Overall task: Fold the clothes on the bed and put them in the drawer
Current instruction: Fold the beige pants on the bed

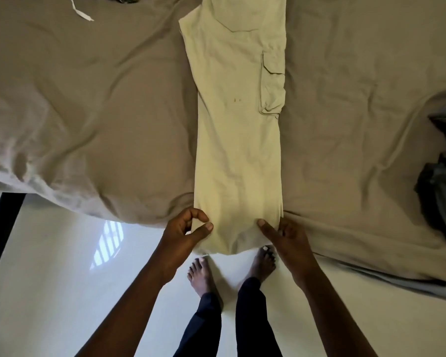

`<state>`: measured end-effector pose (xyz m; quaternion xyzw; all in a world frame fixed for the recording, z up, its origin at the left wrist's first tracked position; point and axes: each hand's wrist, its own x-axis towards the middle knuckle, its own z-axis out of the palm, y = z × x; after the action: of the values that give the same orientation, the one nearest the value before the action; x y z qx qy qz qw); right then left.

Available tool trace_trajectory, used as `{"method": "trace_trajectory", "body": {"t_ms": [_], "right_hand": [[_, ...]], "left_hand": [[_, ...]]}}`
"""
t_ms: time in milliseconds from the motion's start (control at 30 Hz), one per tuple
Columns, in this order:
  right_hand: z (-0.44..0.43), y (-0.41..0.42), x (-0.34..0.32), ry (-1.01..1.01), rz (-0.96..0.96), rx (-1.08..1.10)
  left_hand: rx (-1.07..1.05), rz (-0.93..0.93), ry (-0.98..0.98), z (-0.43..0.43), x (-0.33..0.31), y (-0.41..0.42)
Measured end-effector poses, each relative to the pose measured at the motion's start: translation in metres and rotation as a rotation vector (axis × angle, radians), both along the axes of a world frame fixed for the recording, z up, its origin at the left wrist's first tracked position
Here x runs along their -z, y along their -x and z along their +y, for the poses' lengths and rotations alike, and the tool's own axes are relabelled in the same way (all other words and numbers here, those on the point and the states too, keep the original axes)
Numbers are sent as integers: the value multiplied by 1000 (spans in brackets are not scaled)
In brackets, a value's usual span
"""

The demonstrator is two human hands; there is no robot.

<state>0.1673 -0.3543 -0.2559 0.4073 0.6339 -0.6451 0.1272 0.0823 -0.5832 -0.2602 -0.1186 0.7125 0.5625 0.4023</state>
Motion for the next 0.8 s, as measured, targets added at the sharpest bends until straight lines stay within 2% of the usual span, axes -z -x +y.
{"method": "trace_trajectory", "body": {"t_ms": [67, 167, 267, 367, 433, 500, 567, 633, 700, 800], "right_hand": [[1, -9, -1, 67, 16, 0], [2, -23, 3, 146, -28, 166], [-2, -37, 12, 82, -40, 184], [-9, -48, 19, 38, -3, 64], [-10, -53, 18, 77, 2, 21], [-8, -57, 10, 85, 31, 78], [-9, -57, -5, 35, 87, 173], [-14, -51, -25, 27, 138, 242], [-18, -39, -50, 72, 201, 255], [-15, -18, -84, 178, 325, 226]], "left_hand": [[-117, -50, -64, -2, 0, -5], [-177, -97, -54, 2, -4, -9], [108, -80, 1, 1, -5, -7], [372, -39, 128, -3, -2, -2], [460, 4, 223, -8, -1, 0], [472, 38, 224, -11, -4, 1], [387, 56, 155, -11, -16, -5], [190, 93, 117, -9, -33, -14], [22, 136, 90, -5, -53, -18], [-83, 92, -53, -2, -84, -7]]}}
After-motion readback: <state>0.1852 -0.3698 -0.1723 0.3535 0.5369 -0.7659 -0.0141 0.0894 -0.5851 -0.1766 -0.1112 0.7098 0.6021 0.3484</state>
